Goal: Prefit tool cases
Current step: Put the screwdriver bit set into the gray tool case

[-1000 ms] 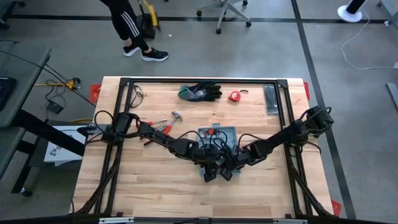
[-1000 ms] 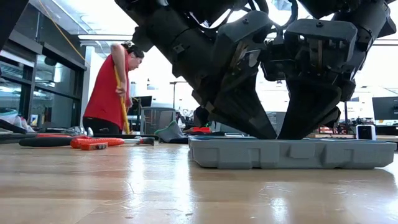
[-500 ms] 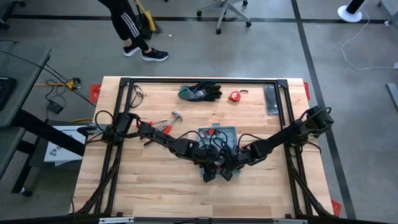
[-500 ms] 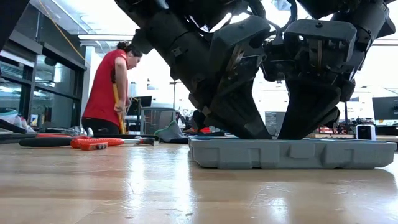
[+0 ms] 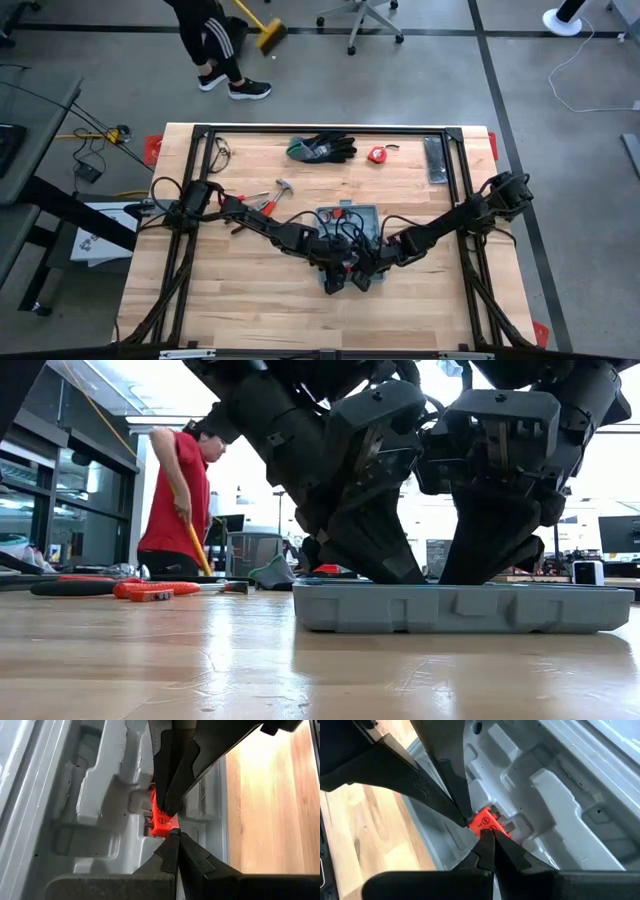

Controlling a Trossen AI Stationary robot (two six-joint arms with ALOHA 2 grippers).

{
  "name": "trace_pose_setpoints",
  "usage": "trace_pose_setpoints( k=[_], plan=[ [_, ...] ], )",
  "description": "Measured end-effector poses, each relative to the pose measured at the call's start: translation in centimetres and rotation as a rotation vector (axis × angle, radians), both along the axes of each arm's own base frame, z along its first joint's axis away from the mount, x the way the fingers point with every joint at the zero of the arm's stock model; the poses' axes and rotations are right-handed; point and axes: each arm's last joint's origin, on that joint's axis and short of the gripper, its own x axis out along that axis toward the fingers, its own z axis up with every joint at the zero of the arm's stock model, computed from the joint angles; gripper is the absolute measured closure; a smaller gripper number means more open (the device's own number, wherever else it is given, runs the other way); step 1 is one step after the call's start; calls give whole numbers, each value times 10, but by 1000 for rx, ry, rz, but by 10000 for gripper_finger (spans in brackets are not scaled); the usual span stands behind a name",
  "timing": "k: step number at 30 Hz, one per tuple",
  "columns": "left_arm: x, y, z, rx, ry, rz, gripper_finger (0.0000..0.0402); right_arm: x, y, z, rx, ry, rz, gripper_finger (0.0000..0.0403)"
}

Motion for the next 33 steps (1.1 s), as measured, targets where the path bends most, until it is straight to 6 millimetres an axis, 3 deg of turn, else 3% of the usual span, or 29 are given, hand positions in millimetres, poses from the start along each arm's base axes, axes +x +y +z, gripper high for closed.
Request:
trace_pose_setpoints(
  k=[5,19,33],
  plan=[
    [0,0,5,7,-11,-5,402,0,-1,0,5,-1,2,403],
    [-13,6,43,120,-26,26,401,1,-2,0,8,3,9,403],
    [-25,-10,40,125,1,1,401,0,-2,0,17,17,12,403]
  ],
)
